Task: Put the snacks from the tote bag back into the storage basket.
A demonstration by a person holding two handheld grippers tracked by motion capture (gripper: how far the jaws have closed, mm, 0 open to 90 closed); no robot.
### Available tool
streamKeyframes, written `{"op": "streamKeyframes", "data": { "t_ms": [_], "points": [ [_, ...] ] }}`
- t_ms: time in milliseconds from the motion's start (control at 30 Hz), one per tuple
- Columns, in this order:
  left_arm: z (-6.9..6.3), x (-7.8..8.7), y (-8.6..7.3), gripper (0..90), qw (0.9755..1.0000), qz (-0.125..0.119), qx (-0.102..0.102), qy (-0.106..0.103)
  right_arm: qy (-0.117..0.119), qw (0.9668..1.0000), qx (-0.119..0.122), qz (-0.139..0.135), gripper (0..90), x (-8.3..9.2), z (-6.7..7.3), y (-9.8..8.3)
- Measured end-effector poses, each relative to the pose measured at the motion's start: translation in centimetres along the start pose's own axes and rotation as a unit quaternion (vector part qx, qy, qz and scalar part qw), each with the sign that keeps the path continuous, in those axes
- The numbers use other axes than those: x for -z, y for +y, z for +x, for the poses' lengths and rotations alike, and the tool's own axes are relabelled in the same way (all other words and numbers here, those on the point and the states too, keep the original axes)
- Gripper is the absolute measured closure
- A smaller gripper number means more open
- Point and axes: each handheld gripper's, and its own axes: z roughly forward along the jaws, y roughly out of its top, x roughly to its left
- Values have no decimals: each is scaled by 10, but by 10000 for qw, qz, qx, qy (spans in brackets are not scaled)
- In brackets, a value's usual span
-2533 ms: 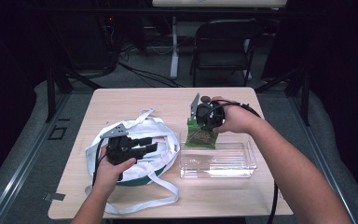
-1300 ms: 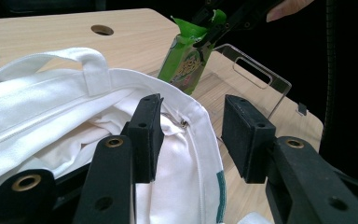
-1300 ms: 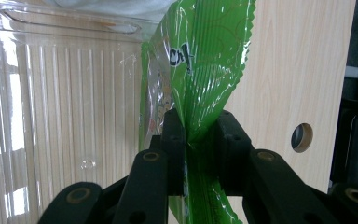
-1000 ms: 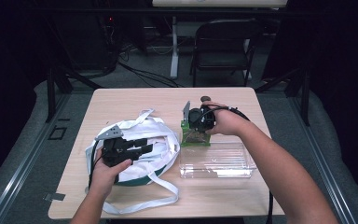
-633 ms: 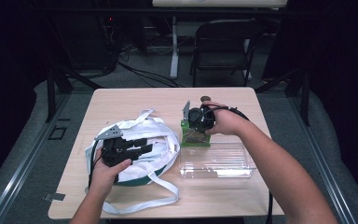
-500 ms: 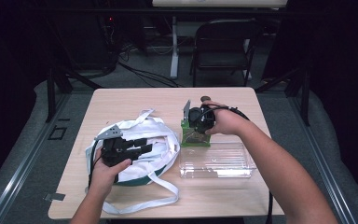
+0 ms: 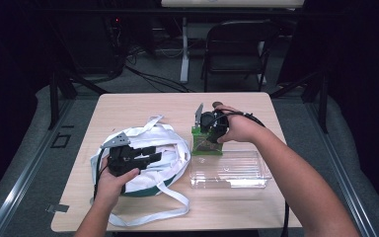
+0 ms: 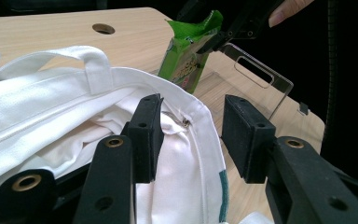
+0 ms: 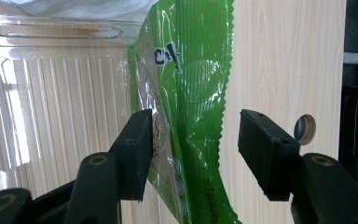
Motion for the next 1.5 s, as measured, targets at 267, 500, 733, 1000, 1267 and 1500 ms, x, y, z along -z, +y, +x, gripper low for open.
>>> {"op": "streamKeyframes", "data": {
  "t_ms": [267,500,733,1000,1267,1500],
  "points": [
    [1,-1,1,573,10000,12,1,2,4,10000,-40,-41,423,3,0,0],
    [1,-2,1,569,10000,-6,15,1,-31,9999,-92,-76,418,5,-1,-1],
    [2,-3,1,569,10000,1,20,-10,-55,9999,-120,-104,417,7,-2,-2],
    [2,-3,1,569,10000,-7,18,-9,-53,9996,-206,-199,408,12,-4,-3],
    [2,-3,1,569,10000,-38,29,37,2,9995,-219,-245,400,15,-4,-3],
    [5,-3,1,568,9999,-39,70,66,-2,9989,-311,-339,400,19,-3,-2]
  ]
}}
